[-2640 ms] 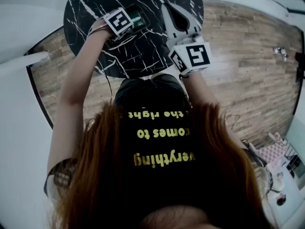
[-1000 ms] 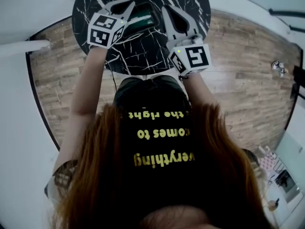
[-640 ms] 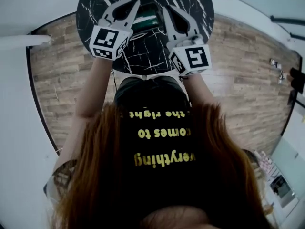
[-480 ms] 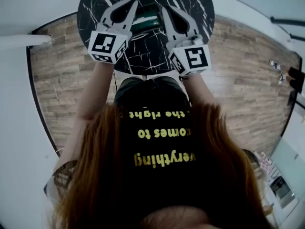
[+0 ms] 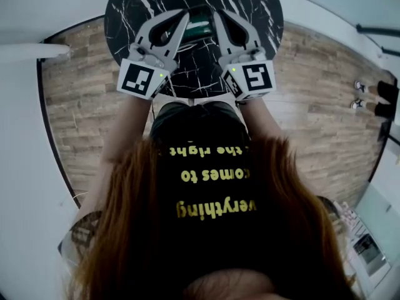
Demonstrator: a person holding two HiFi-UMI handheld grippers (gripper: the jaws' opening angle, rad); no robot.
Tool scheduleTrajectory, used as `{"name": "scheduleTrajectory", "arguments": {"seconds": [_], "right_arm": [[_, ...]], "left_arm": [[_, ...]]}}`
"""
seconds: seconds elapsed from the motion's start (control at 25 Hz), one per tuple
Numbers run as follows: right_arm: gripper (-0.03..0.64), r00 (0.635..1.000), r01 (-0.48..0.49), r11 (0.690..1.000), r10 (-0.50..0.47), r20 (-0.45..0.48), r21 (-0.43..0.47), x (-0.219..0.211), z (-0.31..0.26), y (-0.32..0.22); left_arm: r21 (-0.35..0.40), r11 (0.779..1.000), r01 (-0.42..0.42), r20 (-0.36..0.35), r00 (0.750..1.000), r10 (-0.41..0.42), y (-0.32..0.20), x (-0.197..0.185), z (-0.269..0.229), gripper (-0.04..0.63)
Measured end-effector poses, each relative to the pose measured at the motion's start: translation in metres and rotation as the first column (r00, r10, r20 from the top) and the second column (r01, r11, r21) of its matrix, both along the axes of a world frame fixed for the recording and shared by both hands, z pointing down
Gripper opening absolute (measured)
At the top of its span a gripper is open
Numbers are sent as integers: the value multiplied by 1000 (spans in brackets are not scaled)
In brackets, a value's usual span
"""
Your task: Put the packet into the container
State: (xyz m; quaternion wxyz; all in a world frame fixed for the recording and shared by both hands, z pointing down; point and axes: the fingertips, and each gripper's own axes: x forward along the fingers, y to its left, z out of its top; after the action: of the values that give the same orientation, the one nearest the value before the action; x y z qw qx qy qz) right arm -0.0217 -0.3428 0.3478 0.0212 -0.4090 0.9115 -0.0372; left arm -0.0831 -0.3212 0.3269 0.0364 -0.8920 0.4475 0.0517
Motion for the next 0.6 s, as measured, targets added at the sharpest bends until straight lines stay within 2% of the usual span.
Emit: {"name": "scheduleTrajectory", "arguments": {"seconds": [0.6], "right_arm": [[17,1000,27,1000,-26,-11,10,-4,0,7]], "left_arm": [[-21,1000,18,-5,1000,-18,2,4,4,0]]}}
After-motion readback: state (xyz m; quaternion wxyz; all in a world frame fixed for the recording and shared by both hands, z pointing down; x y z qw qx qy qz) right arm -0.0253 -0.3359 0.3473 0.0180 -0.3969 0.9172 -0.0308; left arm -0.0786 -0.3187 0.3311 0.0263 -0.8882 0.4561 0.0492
